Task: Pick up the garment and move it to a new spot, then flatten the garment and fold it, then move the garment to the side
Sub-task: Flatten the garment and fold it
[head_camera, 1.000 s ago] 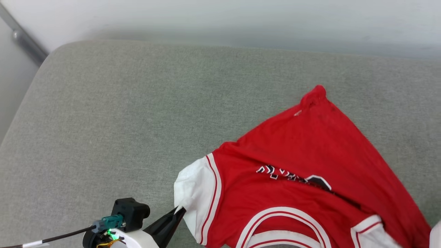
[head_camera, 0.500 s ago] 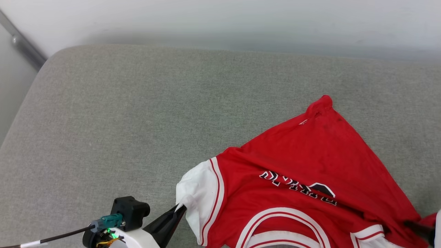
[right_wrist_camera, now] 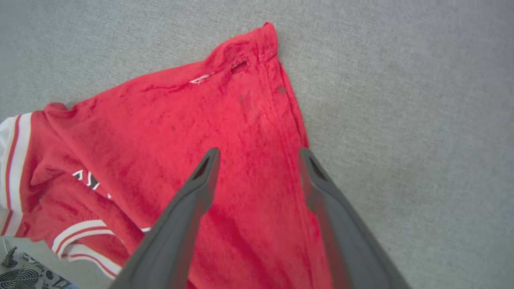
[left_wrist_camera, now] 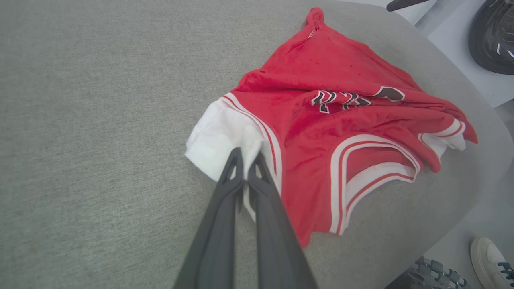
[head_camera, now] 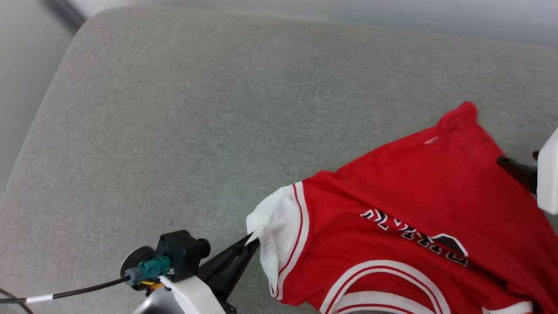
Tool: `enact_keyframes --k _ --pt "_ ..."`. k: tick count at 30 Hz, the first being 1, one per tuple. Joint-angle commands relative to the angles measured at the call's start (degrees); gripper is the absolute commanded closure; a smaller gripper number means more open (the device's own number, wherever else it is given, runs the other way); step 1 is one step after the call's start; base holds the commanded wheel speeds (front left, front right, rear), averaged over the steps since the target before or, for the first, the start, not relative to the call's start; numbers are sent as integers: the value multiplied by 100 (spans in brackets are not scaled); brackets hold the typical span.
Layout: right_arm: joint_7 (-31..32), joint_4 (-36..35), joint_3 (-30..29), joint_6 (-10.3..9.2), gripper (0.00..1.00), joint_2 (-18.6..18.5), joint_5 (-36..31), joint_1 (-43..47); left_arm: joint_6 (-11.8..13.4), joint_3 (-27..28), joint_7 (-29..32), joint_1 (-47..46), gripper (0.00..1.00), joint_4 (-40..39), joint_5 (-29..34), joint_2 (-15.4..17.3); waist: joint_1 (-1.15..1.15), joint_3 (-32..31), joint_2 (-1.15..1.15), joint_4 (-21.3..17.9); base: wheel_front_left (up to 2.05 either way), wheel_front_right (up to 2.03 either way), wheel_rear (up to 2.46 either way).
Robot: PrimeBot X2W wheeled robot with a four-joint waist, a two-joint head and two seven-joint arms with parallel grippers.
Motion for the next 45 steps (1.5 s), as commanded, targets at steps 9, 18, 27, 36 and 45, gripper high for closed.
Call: enact_keyframes --k 9,18,27,36,45 --pt "218 1750 351 -2 0 -285 -1060 -1299 -230 -186 -66 -466 100 -59 219 -383 0 884 0 905 0 0 0" --pt "257 2379 479 -3 0 -457 -1178 -811 -337 -208 -164 -574 100 108 230 -466 0 1015 0 1076 0 0 0" --pt "-536 2587 322 -2 100 -361 -954 -1140 -286 -107 -213 -611 100 212 210 -385 0 632 0 868 0 0 0" --pt "-1462 2348 575 -2 100 -526 -310 -1497 -58 403 -67 -823 100 -36 208 196 0 -175 0 356 0 0 0" --pt "-2202 1363 646 -2 100 -772 465 -1447 270 1193 -200 -1203 100 -540 265 690 0 -875 0 -257 0 0 0"
